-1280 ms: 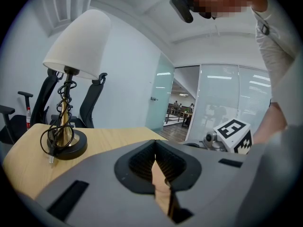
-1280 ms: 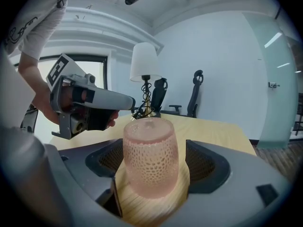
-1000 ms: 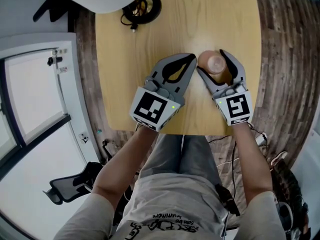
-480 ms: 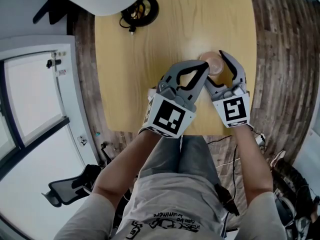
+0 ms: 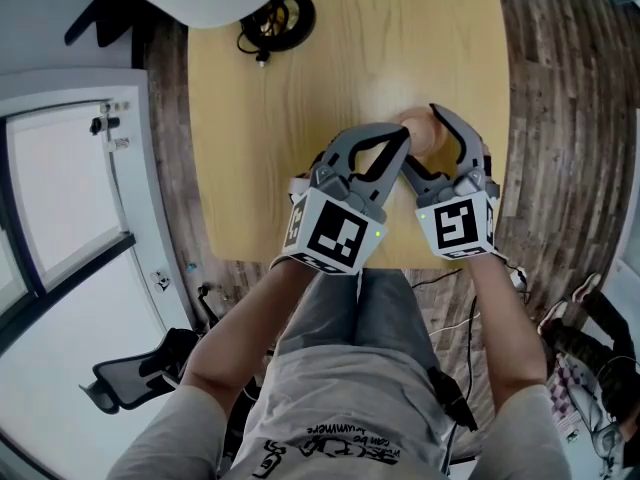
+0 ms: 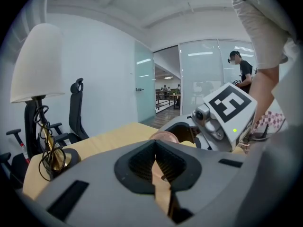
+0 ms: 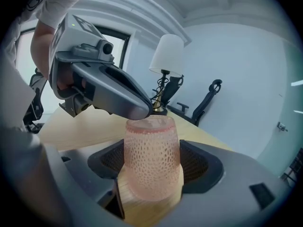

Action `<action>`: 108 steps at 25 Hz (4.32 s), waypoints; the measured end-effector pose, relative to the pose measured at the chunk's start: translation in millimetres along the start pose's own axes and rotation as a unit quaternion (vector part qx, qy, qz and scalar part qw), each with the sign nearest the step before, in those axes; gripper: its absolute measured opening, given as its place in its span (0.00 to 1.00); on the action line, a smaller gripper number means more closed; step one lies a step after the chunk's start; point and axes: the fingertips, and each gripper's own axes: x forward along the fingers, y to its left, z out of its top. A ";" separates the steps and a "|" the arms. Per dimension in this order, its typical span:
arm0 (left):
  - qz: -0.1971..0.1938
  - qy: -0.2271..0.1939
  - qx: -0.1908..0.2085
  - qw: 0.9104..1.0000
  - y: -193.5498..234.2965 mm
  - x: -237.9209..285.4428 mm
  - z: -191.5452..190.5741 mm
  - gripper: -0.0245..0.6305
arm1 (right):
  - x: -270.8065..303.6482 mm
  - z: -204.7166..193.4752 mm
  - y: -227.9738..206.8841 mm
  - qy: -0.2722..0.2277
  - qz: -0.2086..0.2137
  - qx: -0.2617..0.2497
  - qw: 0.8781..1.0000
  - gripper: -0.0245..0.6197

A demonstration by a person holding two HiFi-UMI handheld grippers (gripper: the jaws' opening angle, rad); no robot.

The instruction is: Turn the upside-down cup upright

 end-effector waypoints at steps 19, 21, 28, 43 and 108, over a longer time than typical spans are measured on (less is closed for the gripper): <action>0.027 0.056 -0.034 0.997 37.4 15.5 -36.8 0.05 | -15.5 11.2 5.6 0.007 0.043 0.011 0.999 0.59; 0.023 0.048 -0.035 0.998 36.4 14.4 -33.9 0.05 | -13.3 5.8 5.6 0.022 0.046 0.011 0.999 0.59; -0.001 0.006 -0.009 1.000 2.9 2.3 18.5 0.05 | -6.6 -4.3 7.1 0.055 0.051 0.000 0.997 0.59; -0.003 0.027 -0.015 1.000 -6.0 16.0 -4.2 0.05 | -17.3 -4.7 19.2 0.132 0.116 0.020 0.984 0.57; 0.004 0.131 -0.104 0.986 2.6 -41.9 -109.9 0.05 | -6.6 -60.4 46.5 0.461 0.146 -0.591 0.646 0.55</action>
